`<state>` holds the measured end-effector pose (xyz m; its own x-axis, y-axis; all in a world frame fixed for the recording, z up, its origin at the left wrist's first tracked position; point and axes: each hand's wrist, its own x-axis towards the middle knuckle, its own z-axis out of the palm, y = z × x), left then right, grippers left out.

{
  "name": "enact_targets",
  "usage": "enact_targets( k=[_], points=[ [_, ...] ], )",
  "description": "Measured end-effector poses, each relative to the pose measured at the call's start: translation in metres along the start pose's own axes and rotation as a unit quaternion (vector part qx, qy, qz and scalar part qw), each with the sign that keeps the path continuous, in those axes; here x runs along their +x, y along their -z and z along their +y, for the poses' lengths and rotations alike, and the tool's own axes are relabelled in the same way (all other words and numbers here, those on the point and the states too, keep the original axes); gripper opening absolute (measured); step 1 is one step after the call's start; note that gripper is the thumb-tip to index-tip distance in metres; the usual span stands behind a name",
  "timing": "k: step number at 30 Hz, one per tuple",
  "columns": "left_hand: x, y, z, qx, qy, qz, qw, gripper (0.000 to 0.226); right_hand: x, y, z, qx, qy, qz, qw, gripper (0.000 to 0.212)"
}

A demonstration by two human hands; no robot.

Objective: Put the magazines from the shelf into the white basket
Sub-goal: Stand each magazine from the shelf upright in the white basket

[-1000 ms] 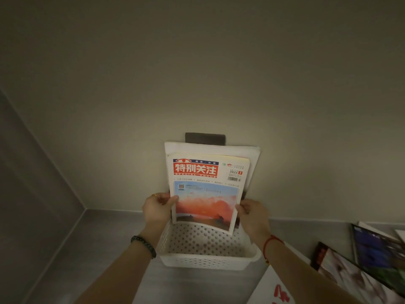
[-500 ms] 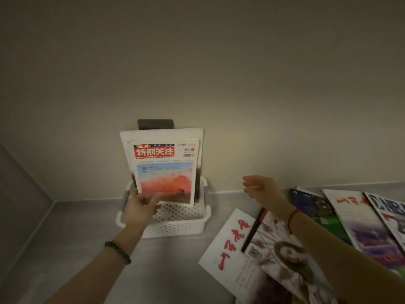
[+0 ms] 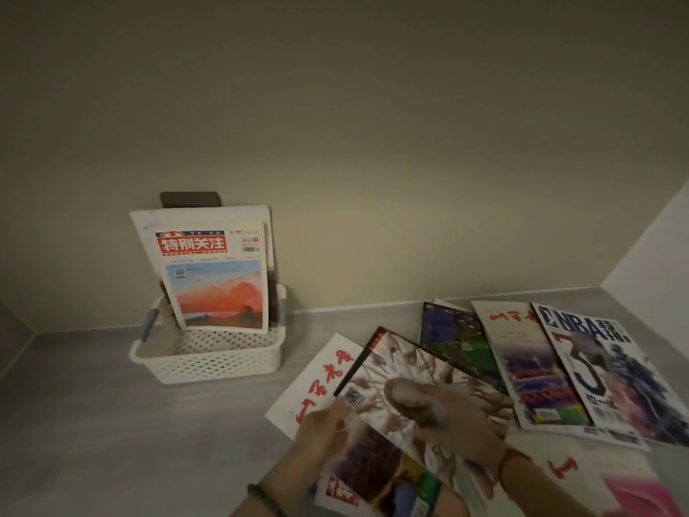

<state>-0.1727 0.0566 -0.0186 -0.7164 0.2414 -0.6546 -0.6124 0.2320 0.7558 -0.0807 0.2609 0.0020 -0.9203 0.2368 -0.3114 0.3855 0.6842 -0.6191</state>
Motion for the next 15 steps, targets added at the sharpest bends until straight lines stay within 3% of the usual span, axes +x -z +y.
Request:
enact_targets(
  k=[2, 4, 9, 15],
  points=[
    [-0.006, -0.019, -0.009, -0.026, 0.026, -0.011, 0.999, 0.038, -0.008, -0.016, 0.007, -0.027, 0.014, -0.048, 0.998, 0.083],
    [-0.011, -0.034, -0.014, -0.045, 0.044, -0.015, 0.998, 0.039, -0.011, -0.03, 0.011, -0.159, -0.026, -0.1, 0.982, 0.099],
    [-0.019, -0.057, -0.012, -0.085, 0.052, -0.033, 0.994, 0.023, -0.008, -0.031, 0.009, -0.267, -0.015, -0.099, 0.958, 0.073],
    [-0.023, -0.069, -0.009, -0.092, 0.068, -0.011, 0.993, 0.029, -0.002, -0.029, 0.007, -0.347, 0.035, -0.097, 0.932, 0.05]
  ],
)
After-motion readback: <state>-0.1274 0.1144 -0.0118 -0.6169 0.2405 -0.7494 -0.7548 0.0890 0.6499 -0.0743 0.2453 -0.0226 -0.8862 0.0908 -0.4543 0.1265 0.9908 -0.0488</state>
